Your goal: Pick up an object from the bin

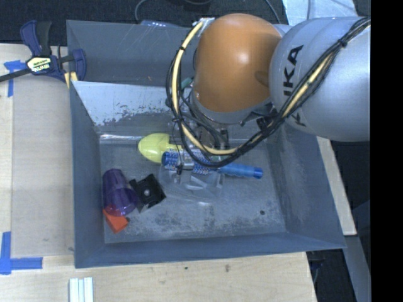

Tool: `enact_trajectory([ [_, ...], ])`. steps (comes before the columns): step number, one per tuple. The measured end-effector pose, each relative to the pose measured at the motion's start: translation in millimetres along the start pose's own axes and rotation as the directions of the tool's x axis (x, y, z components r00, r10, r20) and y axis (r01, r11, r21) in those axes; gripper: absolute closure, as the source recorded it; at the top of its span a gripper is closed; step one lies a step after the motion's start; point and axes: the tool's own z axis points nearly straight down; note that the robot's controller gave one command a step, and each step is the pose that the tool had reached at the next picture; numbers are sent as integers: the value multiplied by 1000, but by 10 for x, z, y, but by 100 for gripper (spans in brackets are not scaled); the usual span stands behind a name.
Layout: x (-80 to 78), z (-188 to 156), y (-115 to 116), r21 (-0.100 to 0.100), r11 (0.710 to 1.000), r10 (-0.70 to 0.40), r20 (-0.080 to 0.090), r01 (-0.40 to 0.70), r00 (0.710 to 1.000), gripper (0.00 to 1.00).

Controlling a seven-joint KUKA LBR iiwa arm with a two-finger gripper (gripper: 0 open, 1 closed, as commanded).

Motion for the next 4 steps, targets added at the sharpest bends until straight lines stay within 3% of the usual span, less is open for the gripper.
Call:
enact_trajectory([
  [1, -15, -46, -9, -1, 1000, 2, 8, -2, 1000, 0],
  [2, -116, 226, -519, -2, 999, 37, 6, -37, 999, 0],
  [3, -303, 765, -731, -1, 999, 36, 14, -36, 999, 0],
  [4, -286, 1296, -805, -1, 999, -33, 9, 33, 999, 0],
])
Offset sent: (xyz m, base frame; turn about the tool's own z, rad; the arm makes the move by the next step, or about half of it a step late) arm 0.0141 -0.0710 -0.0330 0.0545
